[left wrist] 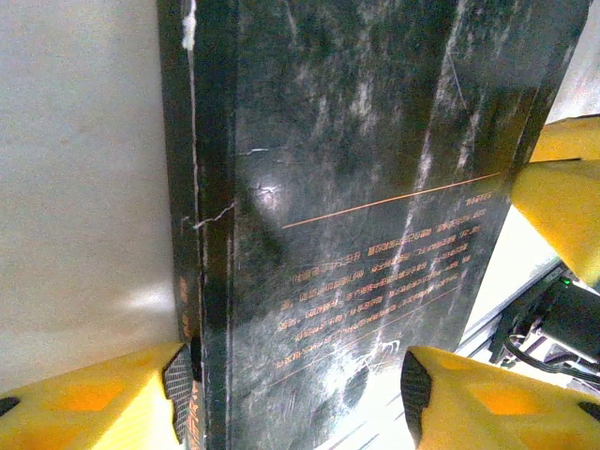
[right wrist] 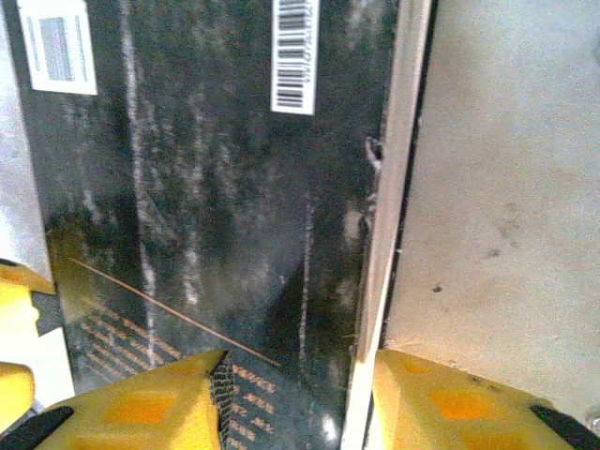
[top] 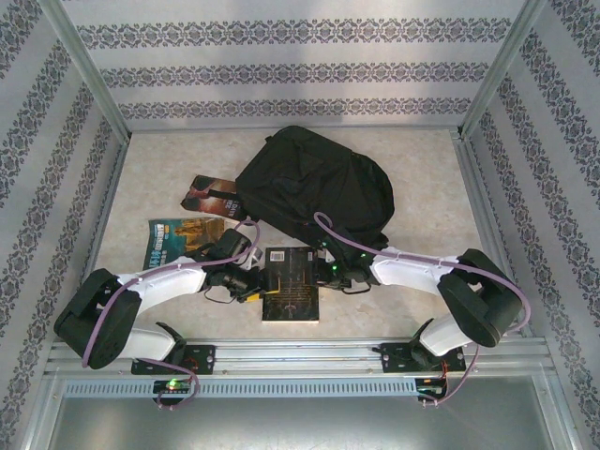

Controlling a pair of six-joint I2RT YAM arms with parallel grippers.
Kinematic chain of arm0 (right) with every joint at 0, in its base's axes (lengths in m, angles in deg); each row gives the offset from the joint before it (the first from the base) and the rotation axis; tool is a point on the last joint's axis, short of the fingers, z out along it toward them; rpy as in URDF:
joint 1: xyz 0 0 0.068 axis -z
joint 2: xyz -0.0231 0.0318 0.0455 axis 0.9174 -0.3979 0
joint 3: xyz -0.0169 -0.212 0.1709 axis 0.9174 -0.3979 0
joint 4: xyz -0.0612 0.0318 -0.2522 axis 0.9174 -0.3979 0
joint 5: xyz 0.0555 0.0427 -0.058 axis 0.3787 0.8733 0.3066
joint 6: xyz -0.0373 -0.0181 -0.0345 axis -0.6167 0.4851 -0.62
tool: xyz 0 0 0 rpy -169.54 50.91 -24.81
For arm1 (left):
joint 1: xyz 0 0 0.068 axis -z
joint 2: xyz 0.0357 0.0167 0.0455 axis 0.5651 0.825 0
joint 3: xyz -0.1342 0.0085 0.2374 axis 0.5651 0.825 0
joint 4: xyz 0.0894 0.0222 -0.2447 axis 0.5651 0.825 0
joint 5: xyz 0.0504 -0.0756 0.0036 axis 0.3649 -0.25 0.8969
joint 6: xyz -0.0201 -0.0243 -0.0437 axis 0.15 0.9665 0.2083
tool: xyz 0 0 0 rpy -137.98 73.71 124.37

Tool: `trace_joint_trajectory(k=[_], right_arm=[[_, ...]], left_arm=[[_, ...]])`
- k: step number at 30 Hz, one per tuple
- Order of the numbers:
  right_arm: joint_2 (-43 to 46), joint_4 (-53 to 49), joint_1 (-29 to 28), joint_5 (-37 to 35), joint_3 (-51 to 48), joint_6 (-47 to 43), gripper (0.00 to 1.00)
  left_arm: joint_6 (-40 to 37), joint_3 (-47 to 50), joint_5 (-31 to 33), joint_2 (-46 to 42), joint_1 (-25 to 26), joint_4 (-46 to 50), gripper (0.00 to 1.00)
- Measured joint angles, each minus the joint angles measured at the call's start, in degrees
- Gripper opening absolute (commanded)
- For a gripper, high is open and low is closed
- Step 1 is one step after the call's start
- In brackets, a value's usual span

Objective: Pack the student bag

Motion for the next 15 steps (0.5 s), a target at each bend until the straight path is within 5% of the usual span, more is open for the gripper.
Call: trace_joint_trajectory(k=[15], right_arm=[[-2.7, -2.4, -0.1, 1.6, 2.2, 1.0, 0.31]], left_arm=[[0.0, -0.1, 0.9, 2.3, 0.0, -0.6, 0.56]])
